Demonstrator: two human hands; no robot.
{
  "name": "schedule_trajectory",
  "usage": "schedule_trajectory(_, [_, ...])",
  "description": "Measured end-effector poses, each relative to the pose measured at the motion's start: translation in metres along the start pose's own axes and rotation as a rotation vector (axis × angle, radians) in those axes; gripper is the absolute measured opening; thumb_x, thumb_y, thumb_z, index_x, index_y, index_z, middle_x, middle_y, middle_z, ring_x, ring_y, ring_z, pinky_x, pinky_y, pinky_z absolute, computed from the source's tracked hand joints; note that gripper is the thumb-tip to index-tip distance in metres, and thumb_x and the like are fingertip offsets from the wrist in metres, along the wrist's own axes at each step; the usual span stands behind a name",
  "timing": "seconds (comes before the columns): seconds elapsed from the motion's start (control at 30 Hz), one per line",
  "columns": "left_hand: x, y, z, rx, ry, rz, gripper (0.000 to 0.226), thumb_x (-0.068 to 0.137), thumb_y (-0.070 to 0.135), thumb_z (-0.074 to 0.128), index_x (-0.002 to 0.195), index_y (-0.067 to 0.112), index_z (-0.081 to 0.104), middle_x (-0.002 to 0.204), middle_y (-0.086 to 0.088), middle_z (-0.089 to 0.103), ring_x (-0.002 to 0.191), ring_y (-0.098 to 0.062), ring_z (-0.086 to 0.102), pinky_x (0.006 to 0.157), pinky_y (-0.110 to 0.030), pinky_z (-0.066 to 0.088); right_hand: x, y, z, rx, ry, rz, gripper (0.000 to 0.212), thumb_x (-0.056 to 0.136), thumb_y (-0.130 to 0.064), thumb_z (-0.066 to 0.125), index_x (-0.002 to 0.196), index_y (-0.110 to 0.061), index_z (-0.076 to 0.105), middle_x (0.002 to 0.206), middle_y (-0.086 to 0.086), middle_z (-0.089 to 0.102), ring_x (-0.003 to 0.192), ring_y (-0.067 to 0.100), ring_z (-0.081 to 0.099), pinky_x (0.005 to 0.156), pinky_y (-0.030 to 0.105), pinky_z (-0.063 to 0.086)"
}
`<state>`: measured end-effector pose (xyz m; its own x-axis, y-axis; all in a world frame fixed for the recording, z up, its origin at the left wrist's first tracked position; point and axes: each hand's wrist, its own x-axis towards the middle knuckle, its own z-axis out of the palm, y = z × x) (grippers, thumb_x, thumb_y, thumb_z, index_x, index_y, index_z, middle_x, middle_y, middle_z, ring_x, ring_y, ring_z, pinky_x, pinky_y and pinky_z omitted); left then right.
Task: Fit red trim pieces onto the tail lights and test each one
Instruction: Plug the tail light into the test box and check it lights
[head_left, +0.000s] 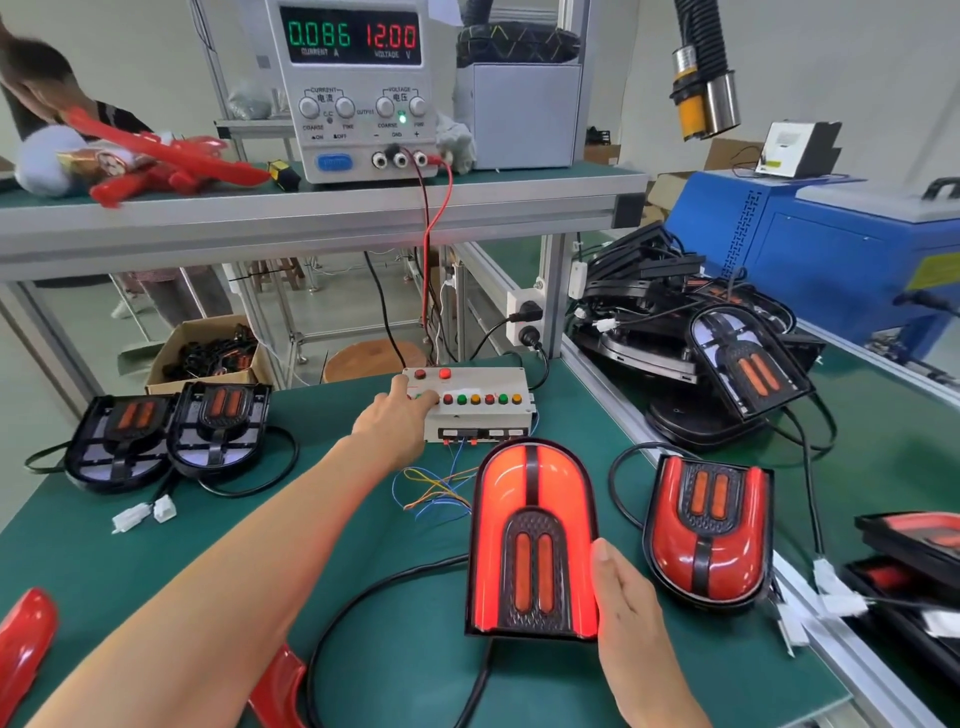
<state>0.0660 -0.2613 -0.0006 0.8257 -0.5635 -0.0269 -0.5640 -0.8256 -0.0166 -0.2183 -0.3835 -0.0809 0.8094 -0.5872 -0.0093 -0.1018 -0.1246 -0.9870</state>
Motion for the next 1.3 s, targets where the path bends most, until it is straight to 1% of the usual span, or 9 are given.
schedule_trajectory(0.1, [0.001,-0.002,0.001,0.005,0.001,0.013,0.065,0.092,0.003,0.050,0.151,0.027,0.034,0.149,-0.020,0.028,0.126,-0.040,0.046,0.098,-0.047,0.050,-0.002,-0.002,0.002,0.034,0.008,0.014,0.060,0.096,-0.075,0.028,0.112,-0.037,0.071,0.105,-0.005,0.072,0.107,0.008,0.066,0.099,0.040,0.050])
schedule_trajectory(0.17, [0.001,-0.001,0.001,0.006,0.006,0.018,0.065,0.093,0.003,0.049,0.151,0.027,0.035,0.146,-0.019,0.033,0.127,-0.040,0.046,0.099,-0.047,0.049,-0.003,-0.006,0.001,0.037,0.034,0.036,0.044,0.088,-0.075,0.031,0.107,-0.058,0.068,0.106,-0.024,0.070,0.108,-0.011,0.061,0.093,0.030,0.050])
schedule_trajectory(0.27, [0.001,0.001,0.000,0.005,0.001,0.015,0.063,0.094,0.004,0.048,0.151,0.026,0.037,0.145,-0.018,0.036,0.125,-0.041,0.047,0.100,-0.048,0.049,-0.002,-0.003,0.001,0.011,0.013,0.024,0.049,0.093,-0.067,0.034,0.102,-0.040,0.073,0.104,-0.014,0.074,0.105,-0.001,0.066,0.096,0.028,0.048])
schedule_trajectory(0.37, [0.002,0.000,-0.004,0.025,-0.019,0.019,0.064,0.094,0.004,0.048,0.152,0.027,0.036,0.146,-0.016,0.035,0.125,-0.040,0.049,0.100,-0.049,0.050,-0.001,-0.003,0.000,0.013,0.019,0.017,0.047,0.091,-0.070,0.034,0.098,-0.045,0.072,0.102,-0.018,0.074,0.101,-0.006,0.064,0.096,0.026,0.046])
schedule_trajectory(0.5, [0.005,0.002,-0.014,0.116,-0.022,0.021,0.060,0.096,0.010,0.049,0.150,0.032,0.041,0.144,-0.014,0.038,0.124,-0.036,0.051,0.100,-0.045,0.047,0.000,0.001,0.000,0.011,-0.005,0.002,0.061,0.096,-0.075,0.031,0.106,-0.030,0.071,0.106,-0.003,0.075,0.109,0.012,0.068,0.106,0.044,0.049])
schedule_trajectory(0.63, [0.011,0.019,-0.020,0.151,0.098,0.099,0.050,0.095,0.012,0.050,0.144,0.024,0.051,0.135,-0.013,0.046,0.122,-0.034,0.052,0.100,-0.045,0.046,0.000,0.000,0.001,0.016,-0.025,0.012,0.062,0.089,-0.081,0.030,0.107,-0.039,0.071,0.105,-0.005,0.077,0.105,0.013,0.070,0.103,0.049,0.051])
schedule_trajectory(0.87, [0.019,0.058,-0.013,0.090,-0.034,0.270,0.068,0.098,0.014,0.049,0.158,0.034,0.024,0.143,-0.016,0.042,0.130,-0.037,0.043,0.103,-0.051,0.046,0.000,-0.003,0.000,0.011,-0.018,0.022,0.066,0.087,-0.084,0.030,0.104,-0.036,0.072,0.100,-0.002,0.076,0.100,0.015,0.071,0.100,0.049,0.053])
schedule_trajectory(1.03, [0.025,0.065,-0.012,0.103,-0.060,0.227,0.066,0.099,0.020,0.051,0.158,0.035,0.025,0.145,-0.017,0.036,0.136,-0.040,0.035,0.106,-0.055,0.042,0.000,-0.003,0.000,-0.009,-0.018,0.027,0.051,0.099,-0.067,0.029,0.102,-0.038,0.072,0.098,0.001,0.076,0.098,0.018,0.071,0.099,0.050,0.053])
schedule_trajectory(1.3, [0.028,0.066,-0.007,-0.049,-0.106,0.188,0.064,0.100,0.016,0.047,0.157,0.040,0.029,0.141,-0.016,0.035,0.138,-0.039,0.028,0.107,-0.054,0.039,-0.001,-0.004,0.000,0.014,-0.037,0.014,0.050,0.099,-0.065,0.030,0.103,-0.039,0.072,0.097,-0.002,0.077,0.096,0.015,0.071,0.097,0.046,0.054])
